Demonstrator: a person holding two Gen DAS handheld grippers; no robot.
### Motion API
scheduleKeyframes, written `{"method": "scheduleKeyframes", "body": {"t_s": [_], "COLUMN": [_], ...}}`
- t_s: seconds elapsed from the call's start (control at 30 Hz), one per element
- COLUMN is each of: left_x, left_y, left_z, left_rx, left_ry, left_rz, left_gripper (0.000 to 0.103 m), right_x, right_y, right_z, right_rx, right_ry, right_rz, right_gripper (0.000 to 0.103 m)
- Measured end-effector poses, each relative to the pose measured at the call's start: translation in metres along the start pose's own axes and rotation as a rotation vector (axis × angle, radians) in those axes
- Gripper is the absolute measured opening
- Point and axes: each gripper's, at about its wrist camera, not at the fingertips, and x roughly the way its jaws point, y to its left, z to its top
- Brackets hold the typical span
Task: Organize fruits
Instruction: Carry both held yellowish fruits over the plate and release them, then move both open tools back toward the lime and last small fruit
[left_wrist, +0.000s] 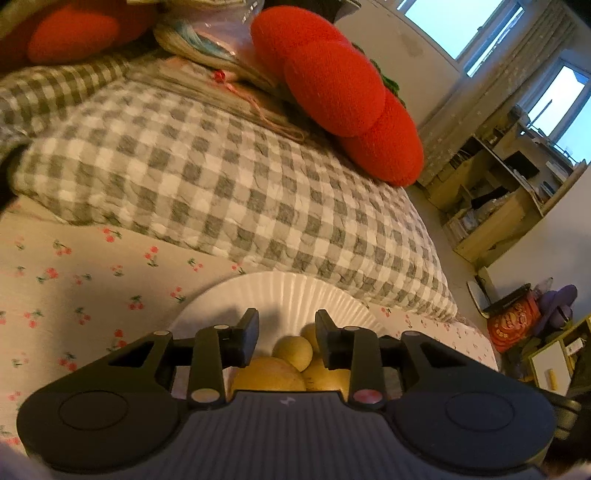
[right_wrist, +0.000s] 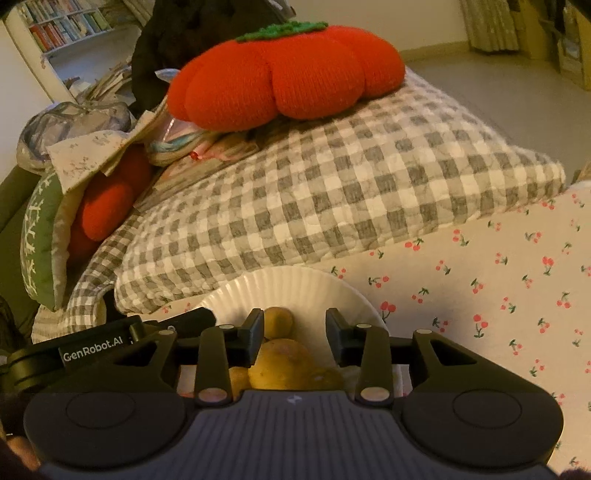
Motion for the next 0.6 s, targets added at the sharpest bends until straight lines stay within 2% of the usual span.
{"method": "scheduleKeyframes", "body": {"t_s": [0.17,0.23,0.37,0.47,0.53,0.6], "left_x": [-0.021,-0.03,-0.047,-0.06,-0.067,-0.072], "left_y": [-0.007,-0.011,-0.015,-0.017,-0.017,-0.018], "left_z": [0.0,-0.002,-0.009,-0.017,-0.023,-0.029], "left_rx": [0.052,0.086,0.154,0.18,0.182,0.195], "left_ry": [-0.02,-0.029,-0.03,-0.043,-0.061,-0.064], "left_rz": [0.048,0.089,0.169,0.229,0.271,0.291], "left_gripper": [0.036,0.045,0.056,0.071,0.082,0.085], "right_x": [-0.02,-0.028,-0.04,-0.045,-0.048,-0.052], "right_y": [0.008,0.014,0.026,0.034,0.037,0.039], "right_z": [0.002,0.001,-0.005,-0.01,-0.015,-0.021], "right_rx": [-0.025,-0.055,-0.124,-0.17,-0.196,-0.216], "right_ry": [-0.027,-0.03,-0.029,-0.013,0.001,0.013], "right_rz": [-0.003,-0.008,-0.023,-0.039,-0.045,-0.049], "right_gripper": [0.043,0.051,0.059,0.069,0.081,0.086]}}
